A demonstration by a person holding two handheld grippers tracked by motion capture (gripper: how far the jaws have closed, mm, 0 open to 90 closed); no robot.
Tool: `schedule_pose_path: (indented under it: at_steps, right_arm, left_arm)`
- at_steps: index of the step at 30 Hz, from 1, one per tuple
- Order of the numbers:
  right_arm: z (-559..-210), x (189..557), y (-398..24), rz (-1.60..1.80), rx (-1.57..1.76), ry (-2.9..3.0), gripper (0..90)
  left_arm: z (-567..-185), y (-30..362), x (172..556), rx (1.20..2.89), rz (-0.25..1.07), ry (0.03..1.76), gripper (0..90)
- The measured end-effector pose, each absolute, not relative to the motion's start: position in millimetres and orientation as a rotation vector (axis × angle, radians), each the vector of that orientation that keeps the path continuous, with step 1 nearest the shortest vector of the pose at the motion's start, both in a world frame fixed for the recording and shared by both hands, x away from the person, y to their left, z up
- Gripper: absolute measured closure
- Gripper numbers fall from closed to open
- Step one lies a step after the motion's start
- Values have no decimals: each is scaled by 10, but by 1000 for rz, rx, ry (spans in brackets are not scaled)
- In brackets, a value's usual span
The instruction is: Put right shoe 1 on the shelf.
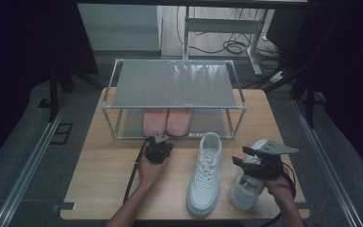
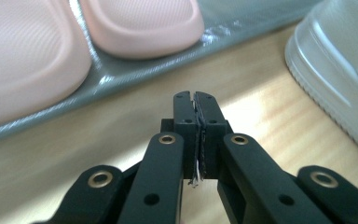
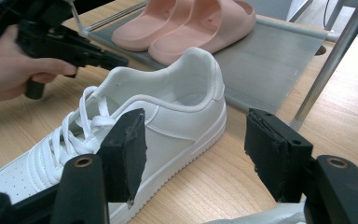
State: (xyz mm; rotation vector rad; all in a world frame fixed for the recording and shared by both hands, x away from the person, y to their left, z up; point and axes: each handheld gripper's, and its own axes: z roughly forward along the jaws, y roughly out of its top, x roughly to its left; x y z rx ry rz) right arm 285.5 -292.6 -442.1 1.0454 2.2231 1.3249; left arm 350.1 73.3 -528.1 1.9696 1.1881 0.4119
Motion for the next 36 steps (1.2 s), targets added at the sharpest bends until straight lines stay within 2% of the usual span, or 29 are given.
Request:
schedule_pose_path:
  at_steps: [23,36]
  right_arm:
    - [-4455,2856,-2885,1311,1046,2244,388]
    - [-4462,2853,-2865,1304,1041,2252,388]
  left_arm:
    - [-5247,1313,2787,1956,383,1156,887]
    - [-5215,1548,2569,1963,404,1163,882]
